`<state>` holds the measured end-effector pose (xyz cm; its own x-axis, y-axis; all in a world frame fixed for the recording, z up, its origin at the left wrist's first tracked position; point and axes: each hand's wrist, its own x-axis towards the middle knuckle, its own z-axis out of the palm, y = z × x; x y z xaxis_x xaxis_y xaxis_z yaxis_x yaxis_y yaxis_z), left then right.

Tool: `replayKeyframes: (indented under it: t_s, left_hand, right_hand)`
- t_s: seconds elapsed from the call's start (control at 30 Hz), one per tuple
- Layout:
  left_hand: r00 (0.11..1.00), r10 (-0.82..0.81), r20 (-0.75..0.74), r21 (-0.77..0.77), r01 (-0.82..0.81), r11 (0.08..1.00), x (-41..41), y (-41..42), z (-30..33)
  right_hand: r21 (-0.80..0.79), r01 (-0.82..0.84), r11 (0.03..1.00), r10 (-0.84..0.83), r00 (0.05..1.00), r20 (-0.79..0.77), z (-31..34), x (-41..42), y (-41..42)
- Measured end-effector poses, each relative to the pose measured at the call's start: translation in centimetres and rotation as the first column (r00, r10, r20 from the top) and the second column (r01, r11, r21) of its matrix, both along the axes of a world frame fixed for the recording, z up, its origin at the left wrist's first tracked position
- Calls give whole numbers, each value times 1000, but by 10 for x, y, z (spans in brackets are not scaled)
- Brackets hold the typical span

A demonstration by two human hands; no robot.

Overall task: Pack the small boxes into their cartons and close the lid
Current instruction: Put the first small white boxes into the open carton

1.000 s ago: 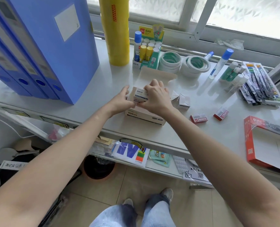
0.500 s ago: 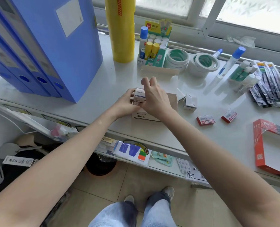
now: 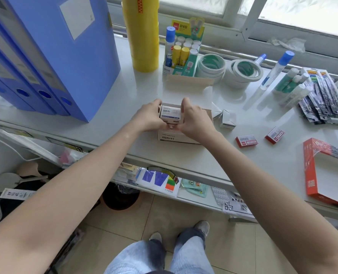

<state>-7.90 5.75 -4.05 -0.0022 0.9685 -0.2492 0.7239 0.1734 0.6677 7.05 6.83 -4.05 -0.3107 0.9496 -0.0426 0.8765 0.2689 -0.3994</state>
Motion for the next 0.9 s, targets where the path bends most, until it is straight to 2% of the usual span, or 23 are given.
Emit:
replayKeyframes:
  t_s: [0.1,0.33,0.63,0.9]
  left_hand:
    - [998,26,-60,40,-24,999,1,1,1]
    - [992,106,-67,137,-96,986,0,1,1]
    - [976,108,188,-22,-106,994,-4,0,5]
    - [988,100,121,26,-103,994,-1,-1,5]
  right_hand:
    - [-59,70,996,-73,996,-52,-5,1,5]
    - [-23,70,997,-72,983,-167,-11,-3,4]
    - [-132,39,991,-57,989,-137,-13,-1,8]
    - [-186,31,982,-48,995,-85,-5,0,9]
